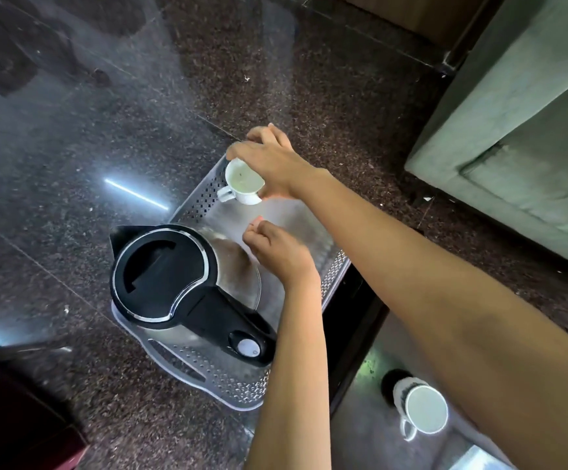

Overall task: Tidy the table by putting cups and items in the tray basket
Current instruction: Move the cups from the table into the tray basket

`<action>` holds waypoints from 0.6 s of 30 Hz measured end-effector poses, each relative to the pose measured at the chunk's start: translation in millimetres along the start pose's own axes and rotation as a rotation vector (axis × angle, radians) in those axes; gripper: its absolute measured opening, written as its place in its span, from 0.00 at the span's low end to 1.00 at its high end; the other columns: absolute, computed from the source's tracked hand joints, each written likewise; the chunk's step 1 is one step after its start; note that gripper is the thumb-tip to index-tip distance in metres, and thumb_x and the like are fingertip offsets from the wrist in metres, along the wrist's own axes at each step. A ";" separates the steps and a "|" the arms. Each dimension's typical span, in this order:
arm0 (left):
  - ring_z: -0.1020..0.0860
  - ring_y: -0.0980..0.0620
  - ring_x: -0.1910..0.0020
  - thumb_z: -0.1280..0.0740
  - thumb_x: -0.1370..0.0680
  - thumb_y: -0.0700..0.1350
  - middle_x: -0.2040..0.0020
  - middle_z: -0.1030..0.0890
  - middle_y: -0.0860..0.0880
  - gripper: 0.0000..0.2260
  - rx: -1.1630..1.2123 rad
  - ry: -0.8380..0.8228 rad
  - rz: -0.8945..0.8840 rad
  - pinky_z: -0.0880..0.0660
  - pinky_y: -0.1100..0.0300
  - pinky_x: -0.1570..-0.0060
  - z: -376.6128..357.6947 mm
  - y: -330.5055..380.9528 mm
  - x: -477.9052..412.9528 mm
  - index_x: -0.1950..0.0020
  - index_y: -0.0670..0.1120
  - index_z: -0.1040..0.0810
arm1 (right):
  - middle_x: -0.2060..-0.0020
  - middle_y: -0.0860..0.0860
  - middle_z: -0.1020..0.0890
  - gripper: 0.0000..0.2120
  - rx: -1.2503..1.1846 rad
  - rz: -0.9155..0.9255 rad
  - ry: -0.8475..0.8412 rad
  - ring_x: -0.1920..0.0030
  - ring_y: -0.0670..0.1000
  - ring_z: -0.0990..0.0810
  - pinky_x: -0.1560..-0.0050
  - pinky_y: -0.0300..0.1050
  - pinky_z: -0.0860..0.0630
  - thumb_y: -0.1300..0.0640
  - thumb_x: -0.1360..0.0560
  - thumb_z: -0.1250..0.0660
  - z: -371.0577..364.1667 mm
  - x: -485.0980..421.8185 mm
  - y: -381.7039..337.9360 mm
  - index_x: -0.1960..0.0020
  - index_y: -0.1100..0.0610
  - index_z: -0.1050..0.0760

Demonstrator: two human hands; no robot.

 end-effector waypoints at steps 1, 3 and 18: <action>0.27 0.43 0.39 0.46 0.19 0.41 0.38 0.25 0.39 0.13 0.001 -0.015 0.015 0.31 0.56 0.39 -1.9 -3.7 -0.9 0.39 0.36 0.29 | 0.39 0.48 0.25 0.32 0.019 0.015 -0.015 0.29 0.56 0.42 0.26 0.60 0.57 0.59 0.36 0.25 1.7 -2.6 0.4 0.35 0.53 0.33; 0.27 0.43 0.39 0.46 0.19 0.41 0.37 0.25 0.40 0.13 0.003 -0.036 0.035 0.31 0.55 0.38 -5.1 -10.1 -1.9 0.39 0.37 0.30 | 0.39 0.49 0.25 0.33 0.058 0.039 -0.037 0.28 0.57 0.43 0.27 0.61 0.57 0.60 0.37 0.25 5.2 -4.8 1.1 0.35 0.53 0.34; 0.27 0.44 0.38 0.46 0.19 0.43 0.37 0.25 0.41 0.14 -0.053 -0.077 -0.038 0.31 0.56 0.38 -7.0 -13.5 9.9 0.37 0.38 0.30 | 0.23 0.50 0.43 0.41 -0.104 -0.070 0.129 0.23 0.55 0.49 0.28 0.55 0.44 0.62 0.31 0.28 20.9 31.6 12.2 0.24 0.52 0.43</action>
Point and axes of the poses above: each hand's wrist, its own x-axis away from the middle knuckle, its own z-axis out of the back of the hand, y = z × x, the point moved 7 cm from there along -x, towards the middle knuckle
